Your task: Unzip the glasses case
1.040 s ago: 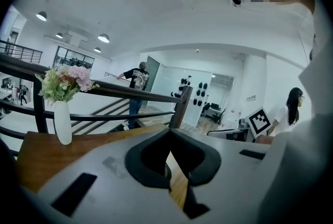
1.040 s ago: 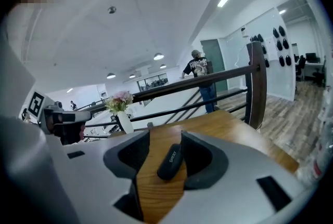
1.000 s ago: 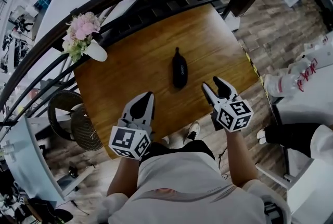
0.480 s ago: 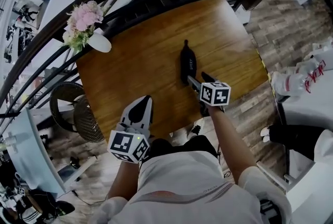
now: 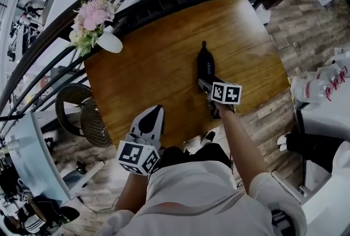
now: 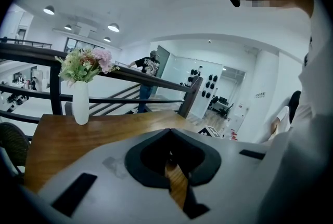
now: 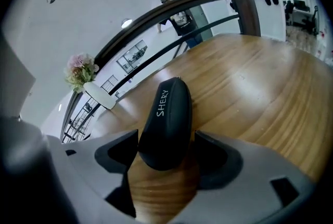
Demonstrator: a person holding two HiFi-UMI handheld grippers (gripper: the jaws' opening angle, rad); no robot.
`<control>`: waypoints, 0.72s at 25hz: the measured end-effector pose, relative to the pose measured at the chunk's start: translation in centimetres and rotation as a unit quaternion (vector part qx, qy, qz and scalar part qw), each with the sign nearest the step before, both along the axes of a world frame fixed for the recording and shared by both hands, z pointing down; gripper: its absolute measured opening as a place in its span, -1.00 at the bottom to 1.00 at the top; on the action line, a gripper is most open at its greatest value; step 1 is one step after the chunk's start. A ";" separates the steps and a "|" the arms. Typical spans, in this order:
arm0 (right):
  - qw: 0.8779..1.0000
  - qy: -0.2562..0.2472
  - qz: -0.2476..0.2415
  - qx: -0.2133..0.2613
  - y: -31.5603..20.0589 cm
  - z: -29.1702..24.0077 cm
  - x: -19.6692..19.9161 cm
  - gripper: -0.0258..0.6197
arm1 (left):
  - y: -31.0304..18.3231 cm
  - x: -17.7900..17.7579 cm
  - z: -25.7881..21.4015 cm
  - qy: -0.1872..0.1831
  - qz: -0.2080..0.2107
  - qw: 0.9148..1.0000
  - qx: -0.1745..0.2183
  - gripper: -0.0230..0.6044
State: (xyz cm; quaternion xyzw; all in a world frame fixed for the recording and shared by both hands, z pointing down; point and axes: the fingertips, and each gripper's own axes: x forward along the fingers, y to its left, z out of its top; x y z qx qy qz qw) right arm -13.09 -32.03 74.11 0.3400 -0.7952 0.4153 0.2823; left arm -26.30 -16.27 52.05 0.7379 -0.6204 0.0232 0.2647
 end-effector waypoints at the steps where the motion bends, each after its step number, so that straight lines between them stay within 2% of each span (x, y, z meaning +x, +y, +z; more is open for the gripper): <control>1: 1.000 -0.001 -0.001 -0.001 0.0 0.0 -0.1 0.27 | 0.0 -0.1 0.0 0.000 0.000 1.000 -0.001 -0.88; 5: 1.000 -0.007 -0.002 0.015 -0.1 -0.6 -0.2 0.10 | -0.4 -0.3 0.0 0.001 0.000 1.000 0.000 -0.88; 11: 0.998 -0.028 -0.005 0.064 -0.4 -2.7 1.0 0.06 | -1.2 0.3 -0.5 0.000 0.009 1.000 0.008 -0.88; 18: 0.988 -0.072 -0.006 0.139 -0.5 -10.7 3.4 0.06 | -2.8 2.2 -3.0 -0.004 0.029 0.999 0.039 -0.88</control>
